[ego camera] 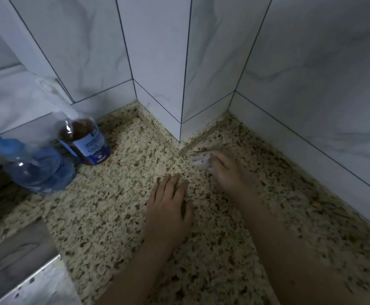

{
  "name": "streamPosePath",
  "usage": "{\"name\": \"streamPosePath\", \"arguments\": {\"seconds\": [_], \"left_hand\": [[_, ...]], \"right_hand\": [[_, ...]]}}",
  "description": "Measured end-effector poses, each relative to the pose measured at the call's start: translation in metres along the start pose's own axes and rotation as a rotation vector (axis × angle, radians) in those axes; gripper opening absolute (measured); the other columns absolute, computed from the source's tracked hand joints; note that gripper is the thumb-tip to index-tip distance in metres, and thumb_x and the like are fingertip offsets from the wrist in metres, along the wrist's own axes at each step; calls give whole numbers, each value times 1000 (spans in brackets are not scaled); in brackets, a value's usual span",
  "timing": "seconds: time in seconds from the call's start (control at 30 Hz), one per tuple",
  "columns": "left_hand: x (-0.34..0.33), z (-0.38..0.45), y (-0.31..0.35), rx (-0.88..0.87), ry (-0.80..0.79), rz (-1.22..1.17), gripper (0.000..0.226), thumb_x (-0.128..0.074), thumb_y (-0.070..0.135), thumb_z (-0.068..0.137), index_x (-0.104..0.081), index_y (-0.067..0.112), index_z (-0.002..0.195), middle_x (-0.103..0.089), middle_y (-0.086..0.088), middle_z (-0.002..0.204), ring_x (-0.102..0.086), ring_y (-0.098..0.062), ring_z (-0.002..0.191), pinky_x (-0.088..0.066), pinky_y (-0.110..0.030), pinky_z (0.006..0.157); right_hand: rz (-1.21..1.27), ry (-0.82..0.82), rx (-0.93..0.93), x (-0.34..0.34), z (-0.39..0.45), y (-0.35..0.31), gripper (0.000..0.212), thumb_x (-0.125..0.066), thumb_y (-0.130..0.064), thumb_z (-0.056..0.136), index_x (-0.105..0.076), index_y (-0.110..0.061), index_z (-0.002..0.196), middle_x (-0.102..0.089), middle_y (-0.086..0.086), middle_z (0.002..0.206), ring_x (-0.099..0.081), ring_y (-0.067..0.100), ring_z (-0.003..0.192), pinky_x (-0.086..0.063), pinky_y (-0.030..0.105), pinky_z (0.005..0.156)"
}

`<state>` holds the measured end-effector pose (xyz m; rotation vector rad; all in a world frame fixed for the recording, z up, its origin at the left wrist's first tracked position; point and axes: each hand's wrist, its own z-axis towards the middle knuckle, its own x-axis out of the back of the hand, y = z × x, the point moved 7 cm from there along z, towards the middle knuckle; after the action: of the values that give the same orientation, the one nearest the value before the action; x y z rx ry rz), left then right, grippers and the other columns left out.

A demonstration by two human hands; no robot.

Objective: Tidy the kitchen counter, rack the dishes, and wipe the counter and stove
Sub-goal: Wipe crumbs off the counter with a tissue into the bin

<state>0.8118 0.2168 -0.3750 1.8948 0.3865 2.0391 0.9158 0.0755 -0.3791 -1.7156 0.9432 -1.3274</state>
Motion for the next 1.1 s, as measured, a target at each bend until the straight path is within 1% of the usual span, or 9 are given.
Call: {"name": "streamPosePath", "arguments": {"seconds": [0.17,0.33,0.47,0.53,0.63,0.73,0.87,0.97,1.1], "left_hand": [[5,-3,-2,-21,-4,-63,49,-34,30,92,-49,17,137,-39,-2,148,-30,-22,140,-18,-41,118],[13,-7,4,-65,1,-48,48,-32,27,93,-53,10,133,-45,-7,144,-37,-25,136,-26,-48,114],[16,-11,21,-144,-60,32,54,-24,33,94,-55,9,131,-46,-8,142,-40,-26,133,-30,-46,111],[17,-14,28,-147,-71,48,51,-27,31,95,-54,9,131,-45,-8,144,-38,-26,134,-28,-45,112],[10,-15,51,-149,-95,41,52,-26,33,94,-49,14,136,-38,-5,148,-31,-24,138,-23,-43,114],[-6,-8,87,-204,-121,4,54,-23,39,95,-41,19,142,-30,0,153,-24,-21,142,-20,-42,116],[-25,0,118,-208,-71,-205,40,-41,26,98,-52,14,135,-42,-3,146,-35,-25,137,-28,-42,113],[-32,3,114,-166,-30,-297,38,-48,21,94,-55,15,131,-46,-1,143,-38,-24,134,-33,-43,111],[-38,8,112,-174,-36,-260,45,-43,30,91,-56,12,130,-48,-3,141,-41,-24,132,-33,-45,110]], "right_hand": [[0,-100,45,-1,-54,1,40,-40,-31,92,-63,0,82,-64,21,90,-60,37,86,-49,56,80],[43,-213,-46,9,-140,23,36,-46,-26,93,-67,-1,77,-64,23,87,-61,36,82,-48,49,76],[25,-258,-79,22,-205,35,36,-48,-22,94,-67,5,80,-62,12,79,-57,13,69,-42,29,66],[110,-275,-156,29,-231,45,36,-48,-16,97,-64,9,76,-61,17,76,-53,11,65,-38,25,64],[181,-139,-248,60,-256,63,32,-47,-10,97,-63,14,83,-61,17,77,-57,20,68,-40,27,64],[40,220,-94,118,-257,57,34,-45,-11,97,-58,11,74,-53,27,69,-50,39,63,-34,31,59],[-211,622,-4,181,-240,52,32,-39,-24,98,-53,-9,74,-48,6,60,-43,22,50,-29,28,49],[-235,714,-52,201,-212,66,22,-38,-23,101,-52,-20,84,-48,-8,69,-43,4,57,-30,23,52],[-356,625,-49,190,-170,81,27,-36,-24,101,-62,-15,100,-62,3,92,-56,16,78,-42,29,65]]}}
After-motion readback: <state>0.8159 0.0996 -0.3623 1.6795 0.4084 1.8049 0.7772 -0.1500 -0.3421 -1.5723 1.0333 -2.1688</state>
